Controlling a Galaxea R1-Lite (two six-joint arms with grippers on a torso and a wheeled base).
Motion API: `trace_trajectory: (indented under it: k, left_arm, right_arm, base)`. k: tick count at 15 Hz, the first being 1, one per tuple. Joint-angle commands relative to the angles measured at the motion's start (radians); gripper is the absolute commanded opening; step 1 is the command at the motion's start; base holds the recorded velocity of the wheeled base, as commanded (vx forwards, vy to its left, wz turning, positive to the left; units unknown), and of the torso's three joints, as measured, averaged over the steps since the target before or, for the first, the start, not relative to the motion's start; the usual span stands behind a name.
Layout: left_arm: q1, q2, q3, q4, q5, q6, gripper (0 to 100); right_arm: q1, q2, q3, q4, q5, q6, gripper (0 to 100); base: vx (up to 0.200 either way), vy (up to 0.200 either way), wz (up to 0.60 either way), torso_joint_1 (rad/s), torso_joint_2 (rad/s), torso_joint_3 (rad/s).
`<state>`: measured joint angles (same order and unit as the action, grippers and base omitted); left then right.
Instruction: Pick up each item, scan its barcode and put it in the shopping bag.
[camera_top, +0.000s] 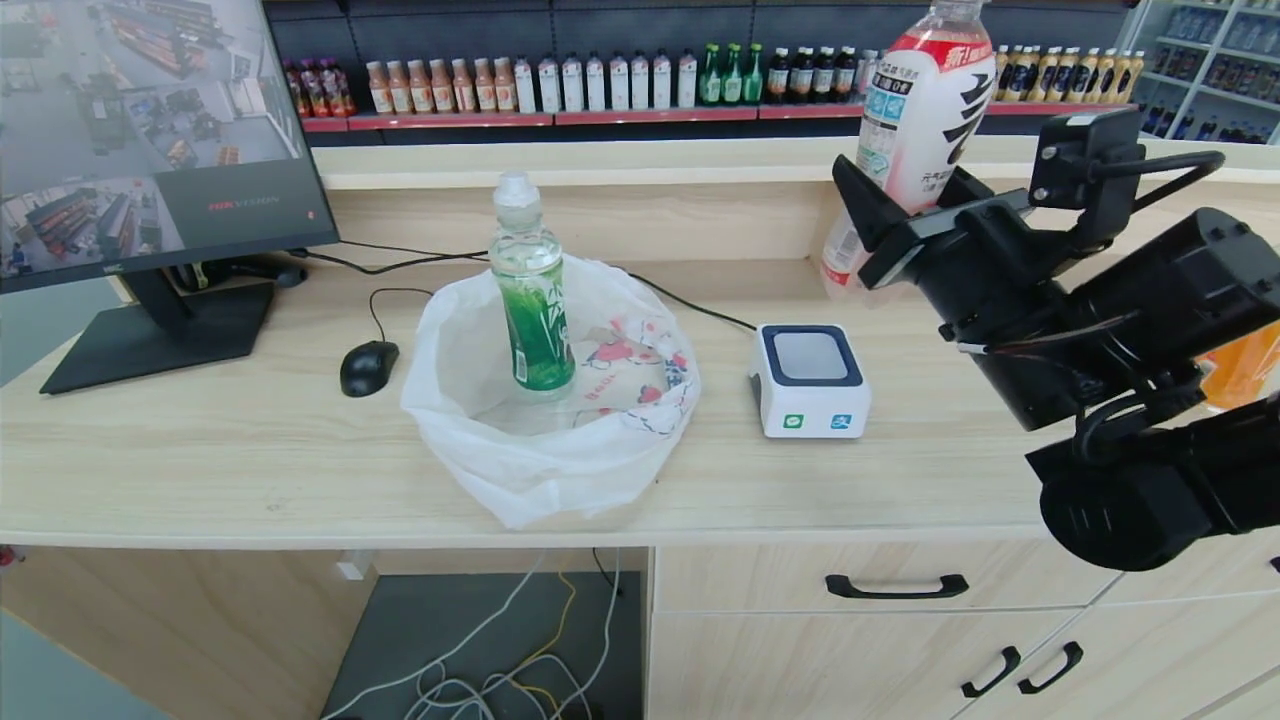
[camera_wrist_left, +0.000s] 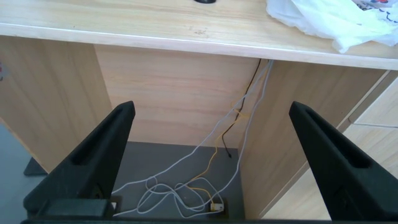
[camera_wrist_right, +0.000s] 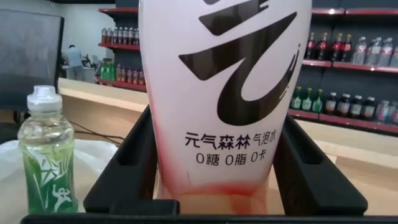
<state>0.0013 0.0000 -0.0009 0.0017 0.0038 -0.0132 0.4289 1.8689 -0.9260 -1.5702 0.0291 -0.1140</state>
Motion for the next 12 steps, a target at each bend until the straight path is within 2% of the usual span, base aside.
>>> trace_trajectory:
  k: [1,5,12]
  left_arm:
    - [0.0,0.0,-0.001,0.0,0.001,-0.001,100]
    - [0.0,0.0,-0.001,0.0,0.001,0.001,100]
    - [0.0,0.0,0.001,0.0,0.001,-0.001,100]
  right_arm:
    - [0.036,-0.01,0.027,-0.001,-0.041,0.036,0]
    - [0.044,-0.034,0.078,-0.001,-0.058,0.063,0]
    - [0.04,-0.042,0.091,-0.001,-0.112,0.102,0]
  base:
    - [0.0,0.0,0.0,0.0,0.0,0.0]
    - [0.0,0.0,0.0,0.0,0.0,0.0]
    - [0.0,0.0,0.0,0.0,0.0,0.0]
